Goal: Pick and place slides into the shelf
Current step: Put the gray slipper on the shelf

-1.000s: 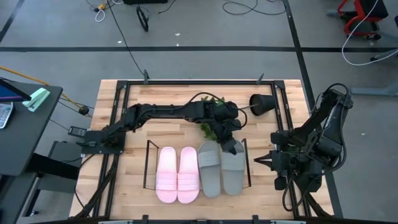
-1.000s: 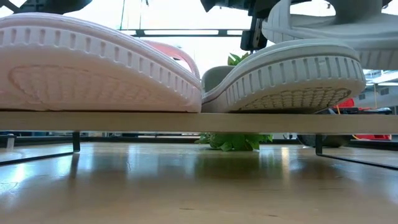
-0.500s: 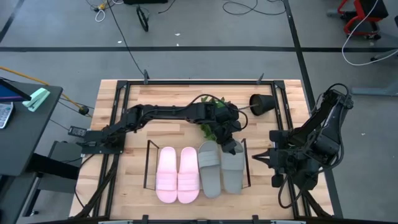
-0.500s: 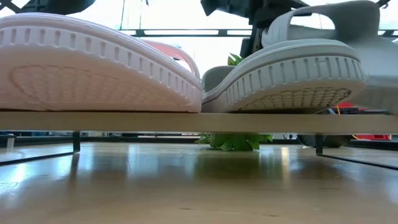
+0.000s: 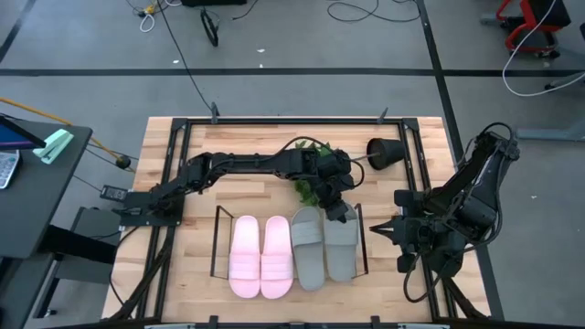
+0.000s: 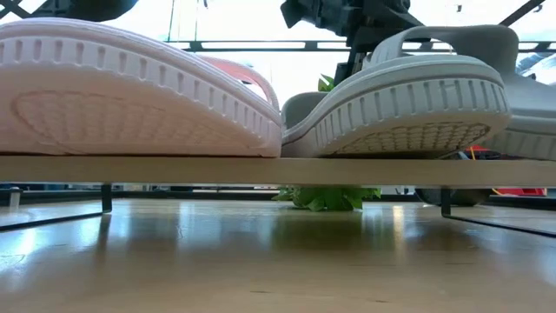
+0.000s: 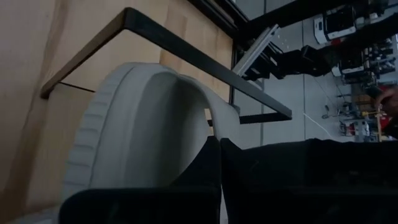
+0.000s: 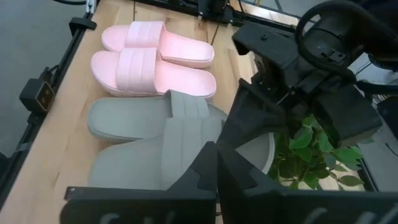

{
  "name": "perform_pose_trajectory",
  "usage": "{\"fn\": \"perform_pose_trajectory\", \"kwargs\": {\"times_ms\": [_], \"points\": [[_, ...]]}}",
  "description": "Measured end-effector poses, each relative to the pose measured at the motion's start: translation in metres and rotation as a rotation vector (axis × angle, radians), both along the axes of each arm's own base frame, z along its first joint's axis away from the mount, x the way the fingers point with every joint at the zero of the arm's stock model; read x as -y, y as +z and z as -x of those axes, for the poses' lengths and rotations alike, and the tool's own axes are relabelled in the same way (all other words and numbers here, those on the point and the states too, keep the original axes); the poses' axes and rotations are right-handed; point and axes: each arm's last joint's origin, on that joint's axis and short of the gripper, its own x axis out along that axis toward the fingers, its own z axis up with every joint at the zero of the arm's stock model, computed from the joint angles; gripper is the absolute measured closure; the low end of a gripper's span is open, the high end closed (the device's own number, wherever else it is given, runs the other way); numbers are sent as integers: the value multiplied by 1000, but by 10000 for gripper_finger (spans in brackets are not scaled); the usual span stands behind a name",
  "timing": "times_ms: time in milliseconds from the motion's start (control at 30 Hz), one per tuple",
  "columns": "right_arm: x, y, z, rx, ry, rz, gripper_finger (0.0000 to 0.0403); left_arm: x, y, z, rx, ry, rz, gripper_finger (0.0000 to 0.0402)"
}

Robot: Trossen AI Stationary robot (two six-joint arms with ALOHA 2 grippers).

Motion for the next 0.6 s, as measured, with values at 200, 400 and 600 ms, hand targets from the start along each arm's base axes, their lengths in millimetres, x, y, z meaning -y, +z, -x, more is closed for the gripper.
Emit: {"fn": "perform_pose_trajectory", "kwargs": {"times_ms": [200,400,600], "points": [[3,0,-3,-11,-4,9,403,0,-2,1,-12,6,-30,401],[4,0,-4,-15,-5,16,403,0,-2,1,-2,12,-55,401],[4,0,-4,-17,0,23,403,3,-2,1,4,5,-64,401]]}}
